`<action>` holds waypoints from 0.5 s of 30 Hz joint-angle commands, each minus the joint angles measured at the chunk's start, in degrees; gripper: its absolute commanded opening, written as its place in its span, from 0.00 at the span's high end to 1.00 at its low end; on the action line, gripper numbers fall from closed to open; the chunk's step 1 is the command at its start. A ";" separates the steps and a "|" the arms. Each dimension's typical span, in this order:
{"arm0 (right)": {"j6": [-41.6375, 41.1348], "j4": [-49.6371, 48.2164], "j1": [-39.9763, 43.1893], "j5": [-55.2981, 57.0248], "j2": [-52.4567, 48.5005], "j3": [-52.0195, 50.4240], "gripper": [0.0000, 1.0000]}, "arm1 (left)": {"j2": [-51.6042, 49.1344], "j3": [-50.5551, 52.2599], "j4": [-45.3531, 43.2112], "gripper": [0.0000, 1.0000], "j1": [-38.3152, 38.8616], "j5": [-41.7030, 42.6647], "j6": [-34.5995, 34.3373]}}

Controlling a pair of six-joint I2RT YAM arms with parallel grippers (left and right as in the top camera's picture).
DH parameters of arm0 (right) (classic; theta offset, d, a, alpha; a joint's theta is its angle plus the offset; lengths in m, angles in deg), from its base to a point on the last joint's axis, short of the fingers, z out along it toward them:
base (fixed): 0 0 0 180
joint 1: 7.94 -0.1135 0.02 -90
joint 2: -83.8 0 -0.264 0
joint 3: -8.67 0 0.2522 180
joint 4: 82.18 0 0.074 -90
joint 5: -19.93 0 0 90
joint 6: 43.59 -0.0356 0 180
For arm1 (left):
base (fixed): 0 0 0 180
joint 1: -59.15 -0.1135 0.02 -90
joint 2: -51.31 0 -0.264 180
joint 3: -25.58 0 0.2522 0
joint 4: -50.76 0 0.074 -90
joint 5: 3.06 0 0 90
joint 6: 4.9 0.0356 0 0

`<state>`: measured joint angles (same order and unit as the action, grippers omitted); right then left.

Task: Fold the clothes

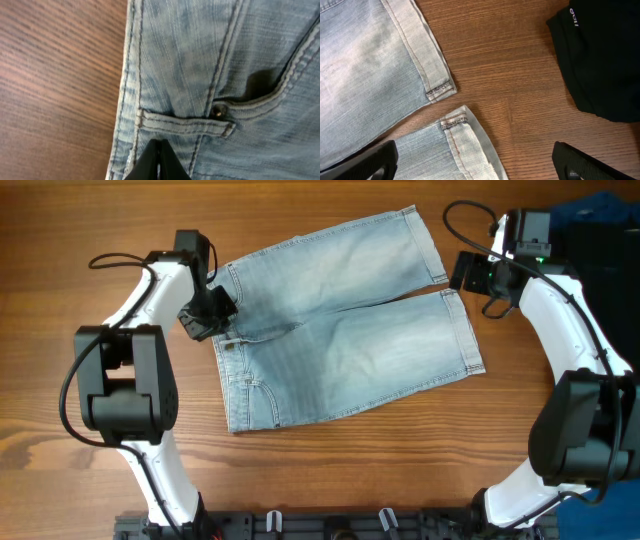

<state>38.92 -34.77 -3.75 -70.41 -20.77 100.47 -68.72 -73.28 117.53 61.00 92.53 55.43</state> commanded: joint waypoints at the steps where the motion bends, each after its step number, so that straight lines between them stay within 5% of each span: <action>1: -0.17 0.02 -0.09 0.79 0.00 0.28 0.01 | -0.79 0.17 2.34 0.96 0.39 -0.96 -1.05; 15: -0.17 0.02 -0.09 0.79 0.00 0.28 0.01 | -1.73 7.39 -14.34 0.96 0.39 -11.34 2.36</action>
<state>38.92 -34.77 -3.75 -70.41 -20.77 100.47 -66.46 -67.93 108.29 61.57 87.92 55.24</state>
